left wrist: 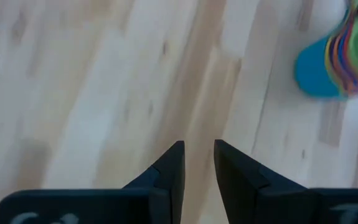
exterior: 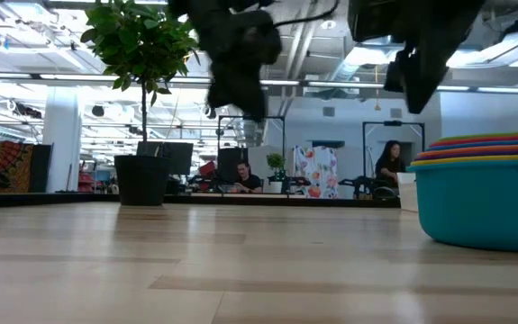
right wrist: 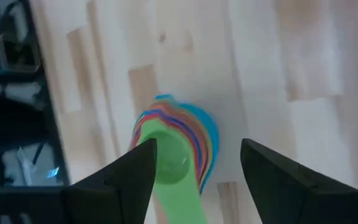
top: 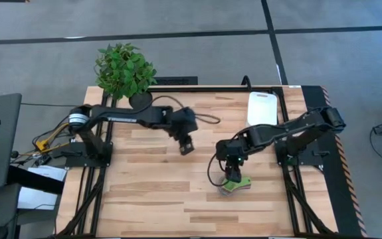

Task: Nest measuring cups in basket
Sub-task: Put the nested measuring cups into the white bin

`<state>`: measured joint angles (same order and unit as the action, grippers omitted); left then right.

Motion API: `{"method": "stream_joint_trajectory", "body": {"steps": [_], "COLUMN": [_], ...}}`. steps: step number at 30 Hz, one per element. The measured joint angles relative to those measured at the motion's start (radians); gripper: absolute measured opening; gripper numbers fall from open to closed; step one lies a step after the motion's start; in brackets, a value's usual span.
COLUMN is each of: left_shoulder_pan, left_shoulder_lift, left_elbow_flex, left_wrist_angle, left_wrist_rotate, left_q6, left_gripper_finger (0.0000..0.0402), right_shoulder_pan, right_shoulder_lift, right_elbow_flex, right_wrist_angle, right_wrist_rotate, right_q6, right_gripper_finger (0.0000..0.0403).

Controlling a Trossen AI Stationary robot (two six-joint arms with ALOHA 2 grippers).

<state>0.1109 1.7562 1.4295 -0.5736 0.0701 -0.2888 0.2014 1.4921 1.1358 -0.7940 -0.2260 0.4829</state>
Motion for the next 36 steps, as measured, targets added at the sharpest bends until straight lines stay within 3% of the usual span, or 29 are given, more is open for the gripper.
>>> {"method": "stream_joint_trajectory", "body": {"steps": [8,15,25,36], "left_shoulder_pan": [-0.029,-0.069,-0.106,-0.126], "left_shoulder_lift": [-0.192,-0.377,-0.525,-0.513], "left_elbow_flex": [-0.377,-0.641,-0.768,-0.768], "left_wrist_angle": [0.170,0.407,0.447,0.459], "left_wrist_rotate": [0.039,0.002,-0.134,-0.182], "left_q6": [-0.286,-0.518,-0.661,-0.743], "left_gripper_finger": [0.0073,0.0073,0.0073,0.0073], "right_shoulder_pan": [-0.075,-0.087,-0.107,-0.111], "right_shoulder_lift": [0.064,0.118,0.214,0.298], "right_elbow_flex": [0.000,-0.001,0.000,-0.001], "right_wrist_angle": [-0.006,-0.014,0.021,0.027], "right_wrist_rotate": [-0.195,-0.178,-0.270,-0.350], "right_q6": [-0.128,-0.268,-0.431,-0.554], "right_gripper_finger": [0.0281,0.0316,0.0325,0.0321]}}
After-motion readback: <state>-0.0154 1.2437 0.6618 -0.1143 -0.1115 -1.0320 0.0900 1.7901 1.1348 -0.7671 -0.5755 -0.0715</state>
